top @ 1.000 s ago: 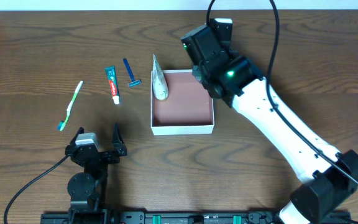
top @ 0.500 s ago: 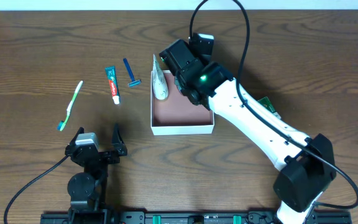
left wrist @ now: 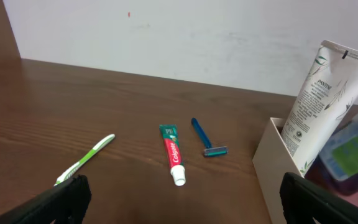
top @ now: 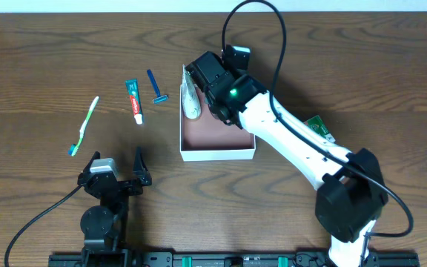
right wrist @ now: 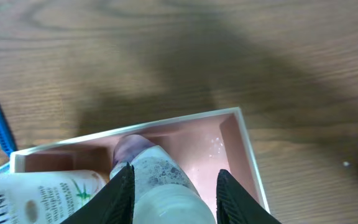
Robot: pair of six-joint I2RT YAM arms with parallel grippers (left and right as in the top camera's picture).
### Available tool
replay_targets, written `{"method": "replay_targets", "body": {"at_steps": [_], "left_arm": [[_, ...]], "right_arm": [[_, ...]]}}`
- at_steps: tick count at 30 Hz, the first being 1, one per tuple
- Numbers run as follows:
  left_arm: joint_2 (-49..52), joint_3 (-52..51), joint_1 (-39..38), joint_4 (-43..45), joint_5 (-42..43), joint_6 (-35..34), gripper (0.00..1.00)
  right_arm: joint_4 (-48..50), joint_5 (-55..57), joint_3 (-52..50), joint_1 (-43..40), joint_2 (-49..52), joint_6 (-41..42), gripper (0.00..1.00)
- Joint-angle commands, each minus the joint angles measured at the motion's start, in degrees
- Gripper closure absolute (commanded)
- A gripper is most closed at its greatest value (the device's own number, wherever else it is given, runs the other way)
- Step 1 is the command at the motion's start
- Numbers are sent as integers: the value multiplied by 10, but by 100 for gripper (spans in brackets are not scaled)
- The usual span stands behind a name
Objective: Pack container
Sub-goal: 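Carry the soap bottle over the box and lower it in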
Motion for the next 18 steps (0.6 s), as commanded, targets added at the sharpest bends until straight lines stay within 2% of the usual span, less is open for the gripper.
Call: {"method": "replay_targets", "body": {"at_steps": [1,18], "left_arm": [[-4,-14,2,-18,-7,7,2],[-4,-14,2,-18,-7,7,2]], "right_arm": [[10,14,8,4,10,17,99],[31,13,8,4,19,17,99]]}}
